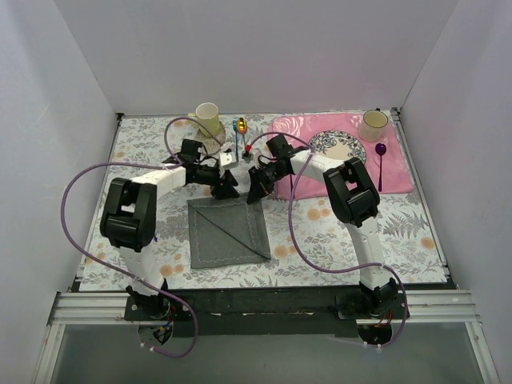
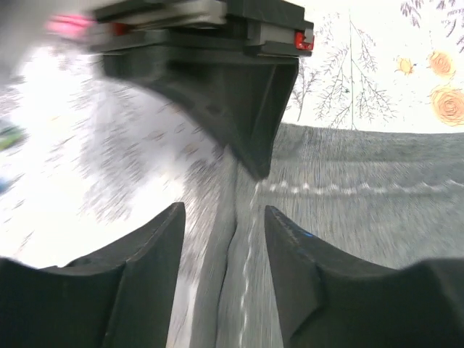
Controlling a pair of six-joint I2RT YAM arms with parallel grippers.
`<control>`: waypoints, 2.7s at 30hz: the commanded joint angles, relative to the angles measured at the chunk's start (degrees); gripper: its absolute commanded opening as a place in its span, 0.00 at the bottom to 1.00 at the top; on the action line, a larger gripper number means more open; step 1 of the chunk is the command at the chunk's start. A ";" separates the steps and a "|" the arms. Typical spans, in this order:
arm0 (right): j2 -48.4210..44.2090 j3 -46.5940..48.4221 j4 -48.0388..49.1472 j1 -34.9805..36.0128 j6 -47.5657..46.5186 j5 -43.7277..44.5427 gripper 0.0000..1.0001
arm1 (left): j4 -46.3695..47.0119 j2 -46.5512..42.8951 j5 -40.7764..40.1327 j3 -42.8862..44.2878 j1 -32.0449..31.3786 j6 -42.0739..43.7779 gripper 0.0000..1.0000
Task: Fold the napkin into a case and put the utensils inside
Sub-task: Pick up the upper triangle-folded napkin from the center of the board, then turn over the upper triangle folded napkin at the center of the board.
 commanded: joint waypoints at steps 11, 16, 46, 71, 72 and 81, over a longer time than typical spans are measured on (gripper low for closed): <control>-10.12 1.57 -4.07 4.95 -11.42 2.06 0.01 | -33.42 -8.48 1.12 3.63 20.65 24.24 0.68; -14.17 -0.71 -4.16 7.58 -15.90 4.18 0.01 | -32.20 -7.69 0.33 1.88 21.00 26.35 0.87; -13.99 0.87 -4.33 9.26 -18.90 7.08 0.01 | -49.16 -0.04 -1.34 5.66 25.40 50.26 0.91; -16.90 2.36 -7.50 9.17 -21.80 4.35 0.01 | -44.23 5.05 0.33 10.30 21.36 42.00 0.31; -16.90 2.45 -7.58 9.26 -21.97 4.36 0.01 | -45.11 5.32 0.42 10.83 21.27 42.26 0.27; -17.34 5.96 -8.81 6.63 -21.27 6.55 0.01 | -50.04 1.56 0.68 12.51 21.88 41.40 0.00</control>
